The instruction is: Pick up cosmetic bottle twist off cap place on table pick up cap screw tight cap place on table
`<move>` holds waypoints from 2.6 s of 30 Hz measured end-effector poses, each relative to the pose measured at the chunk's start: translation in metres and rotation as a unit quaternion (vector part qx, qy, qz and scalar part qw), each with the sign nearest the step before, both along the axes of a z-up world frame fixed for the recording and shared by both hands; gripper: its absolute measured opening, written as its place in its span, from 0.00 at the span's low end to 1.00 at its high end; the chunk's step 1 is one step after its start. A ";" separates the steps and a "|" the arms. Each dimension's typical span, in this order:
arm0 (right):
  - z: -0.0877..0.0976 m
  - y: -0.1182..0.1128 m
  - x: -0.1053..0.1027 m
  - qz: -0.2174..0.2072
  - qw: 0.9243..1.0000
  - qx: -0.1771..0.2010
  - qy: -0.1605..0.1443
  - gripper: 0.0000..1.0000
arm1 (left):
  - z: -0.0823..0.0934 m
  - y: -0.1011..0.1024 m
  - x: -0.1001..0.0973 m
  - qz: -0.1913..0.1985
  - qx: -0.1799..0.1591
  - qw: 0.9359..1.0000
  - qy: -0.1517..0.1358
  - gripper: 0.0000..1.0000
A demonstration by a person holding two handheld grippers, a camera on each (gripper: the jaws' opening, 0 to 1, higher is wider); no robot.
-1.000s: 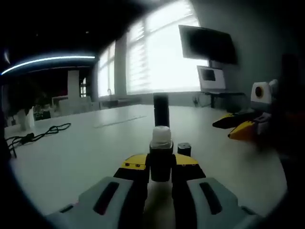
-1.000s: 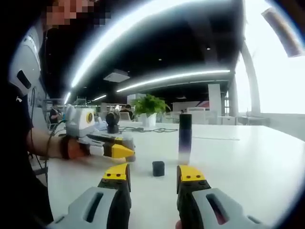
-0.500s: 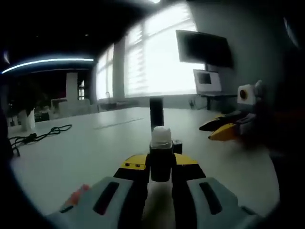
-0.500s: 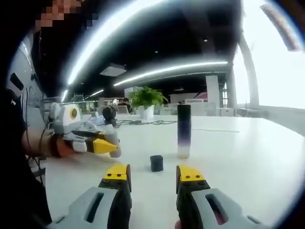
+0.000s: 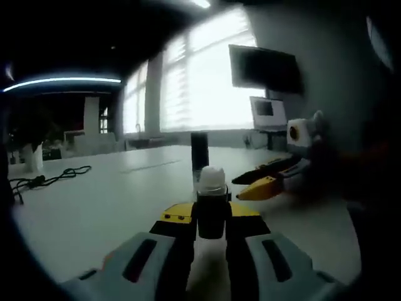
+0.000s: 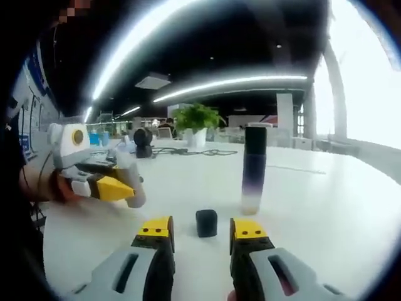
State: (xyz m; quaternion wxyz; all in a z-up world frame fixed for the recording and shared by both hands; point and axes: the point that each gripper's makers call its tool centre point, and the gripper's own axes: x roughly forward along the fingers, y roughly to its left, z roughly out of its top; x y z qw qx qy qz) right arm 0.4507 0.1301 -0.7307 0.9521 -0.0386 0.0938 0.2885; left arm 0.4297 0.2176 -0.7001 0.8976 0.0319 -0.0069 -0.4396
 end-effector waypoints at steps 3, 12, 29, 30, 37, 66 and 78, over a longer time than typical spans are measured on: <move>-0.002 0.006 0.006 0.004 1.000 -0.012 0.000 0.25 | -0.003 0.001 0.002 0.006 0.005 1.000 0.010 0.08; -0.010 0.009 0.012 0.005 0.999 -0.035 0.010 0.17 | -0.006 -0.002 -0.003 -0.007 0.005 1.000 0.023 0.08; 0.005 0.008 0.005 0.004 1.000 0.021 0.006 0.09 | -0.006 -0.005 -0.006 -0.016 -0.003 0.999 0.031 0.08; 0.008 0.006 0.003 0.003 1.000 0.018 0.002 0.09 | -0.007 -0.006 -0.007 -0.019 0.006 1.000 0.024 0.08; 0.062 0.021 -0.017 0.023 0.998 0.042 -0.043 0.09 | -0.007 -0.008 -0.011 -0.031 0.013 0.999 0.023 0.08; 0.074 0.081 -0.041 0.149 0.988 0.004 -0.031 0.09 | -0.016 -0.015 -0.016 -0.038 0.026 0.998 0.037 0.08; 0.059 0.082 -0.044 0.164 0.986 -0.022 -0.026 0.09 | -0.015 -0.018 -0.020 -0.047 0.026 0.998 0.036 0.08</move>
